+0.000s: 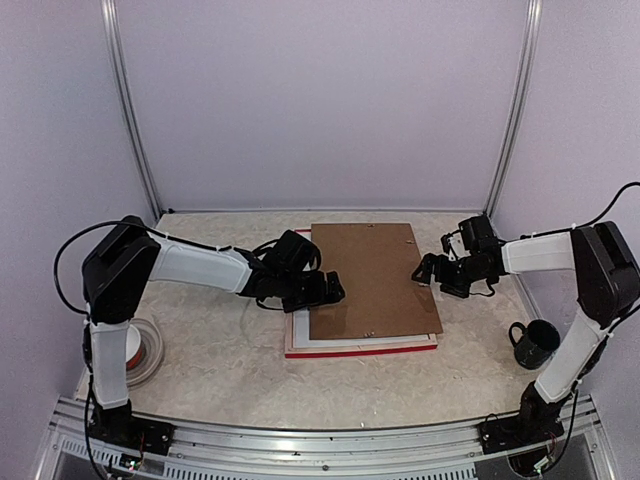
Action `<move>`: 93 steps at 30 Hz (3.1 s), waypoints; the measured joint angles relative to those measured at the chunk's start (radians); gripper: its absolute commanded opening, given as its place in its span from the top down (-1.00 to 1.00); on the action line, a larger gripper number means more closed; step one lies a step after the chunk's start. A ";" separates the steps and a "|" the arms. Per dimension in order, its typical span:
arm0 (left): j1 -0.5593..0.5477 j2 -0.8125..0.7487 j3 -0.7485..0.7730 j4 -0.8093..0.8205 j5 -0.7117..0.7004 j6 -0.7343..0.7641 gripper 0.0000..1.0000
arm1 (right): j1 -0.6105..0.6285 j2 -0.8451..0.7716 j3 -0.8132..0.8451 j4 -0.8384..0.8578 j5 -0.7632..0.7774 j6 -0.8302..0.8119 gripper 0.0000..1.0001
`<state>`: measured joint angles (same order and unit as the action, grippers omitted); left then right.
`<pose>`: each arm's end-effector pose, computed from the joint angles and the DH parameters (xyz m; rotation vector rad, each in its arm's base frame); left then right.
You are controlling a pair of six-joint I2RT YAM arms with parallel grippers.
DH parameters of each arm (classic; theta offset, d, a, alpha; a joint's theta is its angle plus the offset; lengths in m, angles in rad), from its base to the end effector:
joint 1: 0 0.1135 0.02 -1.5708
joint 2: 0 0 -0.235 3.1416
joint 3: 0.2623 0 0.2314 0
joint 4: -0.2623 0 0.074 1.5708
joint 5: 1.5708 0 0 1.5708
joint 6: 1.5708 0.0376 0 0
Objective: Put the photo into the frame
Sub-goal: Adjust the backboard on the frame body.
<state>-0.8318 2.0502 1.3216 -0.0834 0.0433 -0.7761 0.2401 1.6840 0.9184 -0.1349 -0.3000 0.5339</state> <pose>0.2762 -0.3055 0.1370 0.0926 2.5368 -0.7670 0.3058 0.0863 0.1492 0.2400 2.5373 0.6907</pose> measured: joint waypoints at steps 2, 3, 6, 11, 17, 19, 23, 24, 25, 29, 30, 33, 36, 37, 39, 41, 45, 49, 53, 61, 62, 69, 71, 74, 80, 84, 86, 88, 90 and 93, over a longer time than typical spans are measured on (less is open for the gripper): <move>-0.008 0.000 0.000 -0.001 -0.007 0.001 -0.98 | 0.000 0.001 0.000 0.004 -0.006 0.000 -0.99; -0.010 0.000 0.000 -0.001 -0.009 0.003 -0.98 | 0.000 0.001 -0.001 0.006 -0.008 0.000 -0.98; -0.017 0.000 0.000 -0.008 -0.021 0.009 -0.98 | 0.000 0.001 -0.001 0.008 -0.016 0.000 -0.98; -0.027 0.000 0.005 -0.029 -0.038 0.022 -0.98 | 0.000 0.003 -0.001 0.016 -0.027 0.000 -0.99; -0.031 -0.005 0.005 -0.041 -0.053 0.022 -0.98 | 0.000 0.009 -0.001 0.022 -0.037 0.000 -0.98; -0.032 -0.011 0.005 -0.045 -0.053 0.022 -0.98 | 0.000 0.009 -0.001 0.022 -0.038 0.000 -0.98; -0.036 -0.031 0.003 -0.045 -0.053 0.023 -0.98 | 0.000 0.010 -0.001 0.024 -0.040 0.000 -0.98; -0.037 -0.035 0.003 -0.045 -0.053 0.023 -0.98 | 0.000 0.010 -0.001 0.025 -0.040 0.000 -0.98; -0.039 -0.037 0.003 -0.045 -0.053 0.023 -0.98 | 0.000 0.010 -0.001 0.026 -0.041 0.000 -0.98; -0.043 -0.038 0.003 -0.047 -0.052 0.024 -0.98 | 0.000 0.010 -0.001 0.029 -0.041 0.000 -0.98; -0.044 -0.038 0.003 -0.046 -0.052 0.024 -0.98 | 0.000 0.010 -0.001 0.028 -0.041 0.000 -0.98; -0.046 -0.038 0.003 -0.050 -0.053 0.023 -0.98 | 0.000 0.010 -0.001 0.029 -0.042 0.000 -0.98; -0.046 -0.038 0.003 -0.051 -0.053 0.023 -0.98 | 0.000 0.010 -0.001 0.028 -0.042 0.000 -0.99; -0.046 -0.038 0.003 -0.050 -0.052 0.023 -0.98 | 0.000 0.010 -0.001 0.029 -0.043 0.000 -0.98; -0.046 -0.038 0.003 -0.044 -0.051 0.023 -0.98 | 0.000 0.010 -0.001 0.029 -0.045 0.000 -0.98; -0.046 -0.038 0.003 -0.035 -0.046 0.023 -0.98 | 0.000 0.010 -0.001 0.029 -0.045 0.001 -0.98; -0.046 -0.037 0.007 -0.029 -0.031 0.023 -0.98 | 0.000 0.010 -0.002 0.029 -0.049 0.003 -0.98; -0.046 -0.030 0.022 -0.023 -0.016 0.023 -0.98 | 0.000 0.010 -0.002 0.029 -0.055 0.003 -0.98; -0.046 -0.027 0.026 -0.008 -0.006 0.023 -0.98 | 0.000 0.010 -0.002 0.029 -0.060 0.003 -0.98; -0.014 -0.042 0.042 0.005 -0.016 0.035 -0.98 | 0.000 0.010 -0.002 0.030 -0.062 0.003 -0.98; 0.003 -0.042 0.066 -0.008 -0.021 0.044 -0.98 | 0.000 0.010 -0.002 0.030 -0.063 0.003 -0.98; 0.172 -0.028 0.297 -0.018 -0.055 0.109 -0.98 | 0.000 0.010 -0.003 0.035 -0.068 0.003 -0.98; 0.201 -0.005 0.343 -0.010 -0.073 0.137 -0.98 | 0.000 0.010 -0.004 0.035 -0.071 0.003 -0.98; 0.223 0.062 0.407 0.010 -0.082 0.182 -0.98 | 0.000 0.010 -0.004 0.035 -0.075 0.003 -0.98; 0.244 0.229 0.494 0.034 -0.043 0.230 -0.98 | 0.002 0.010 -0.004 0.036 -0.081 0.003 -0.98; 0.255 0.317 0.564 0.026 -0.020 0.248 -0.98 | 0.009 0.010 -0.004 0.036 -0.082 0.003 -0.98; 0.257 0.335 0.578 0.023 -0.009 0.251 -0.98 | 0.012 0.010 -0.004 0.036 -0.081 0.003 -0.99; 0.259 0.342 0.583 0.023 0.002 0.253 -0.98 | 0.015 0.011 -0.004 0.036 -0.081 0.003 -0.98; 0.257 0.347 0.586 0.024 0.010 0.253 -0.98 | 0.019 0.012 -0.004 0.036 -0.081 0.003 -0.98; 0.252 0.359 0.587 0.025 0.024 0.253 -0.98 | 0.025 0.018 -0.004 0.036 -0.081 0.003 -0.98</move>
<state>-0.5797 2.4092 1.9087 -0.0582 0.0677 -0.5232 0.2649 1.7023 0.9142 -0.0990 -0.3809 0.5373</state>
